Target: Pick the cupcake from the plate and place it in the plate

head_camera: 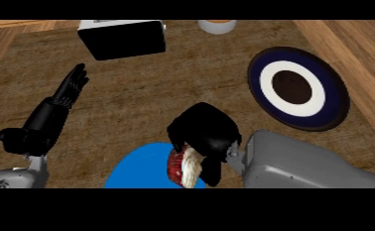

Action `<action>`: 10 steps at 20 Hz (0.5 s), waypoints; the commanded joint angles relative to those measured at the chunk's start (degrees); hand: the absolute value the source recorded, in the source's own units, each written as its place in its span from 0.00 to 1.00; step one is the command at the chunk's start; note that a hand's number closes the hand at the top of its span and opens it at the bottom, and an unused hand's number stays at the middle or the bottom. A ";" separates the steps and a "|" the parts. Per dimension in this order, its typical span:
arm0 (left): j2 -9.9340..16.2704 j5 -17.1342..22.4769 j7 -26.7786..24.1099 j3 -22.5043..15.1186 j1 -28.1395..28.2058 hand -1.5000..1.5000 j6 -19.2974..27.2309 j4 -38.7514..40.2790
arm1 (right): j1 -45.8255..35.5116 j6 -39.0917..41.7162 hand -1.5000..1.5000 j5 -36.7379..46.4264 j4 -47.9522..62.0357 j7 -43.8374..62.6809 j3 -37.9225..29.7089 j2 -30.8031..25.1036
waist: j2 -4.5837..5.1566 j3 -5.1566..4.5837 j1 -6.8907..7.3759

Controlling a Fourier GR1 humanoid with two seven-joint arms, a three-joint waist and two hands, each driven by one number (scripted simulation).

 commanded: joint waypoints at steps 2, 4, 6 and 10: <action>0.72 0.22 -0.47 1.94 1.40 0.50 0.97 -1.15 | 4.34 -6.00 1.00 4.51 -13.91 -5.88 -3.60 -12.58 | 0.77 0.14 -2.31; 1.26 0.56 -0.69 2.75 2.51 0.50 0.84 -1.43 | 6.65 -7.65 1.00 4.90 -18.58 -7.87 -5.84 -17.88 | 1.18 0.10 -2.28; 1.44 0.87 -1.52 3.26 3.19 0.50 0.56 -1.37 | 10.14 -9.90 1.00 4.06 -23.25 -9.35 -8.52 -22.46 | 1.69 0.04 -2.94; 2.35 1.05 -1.66 4.28 3.42 0.50 0.44 -2.50 | 17.15 -14.52 1.00 2.77 -29.85 -12.27 -14.80 -32.35 | 2.37 0.07 -3.34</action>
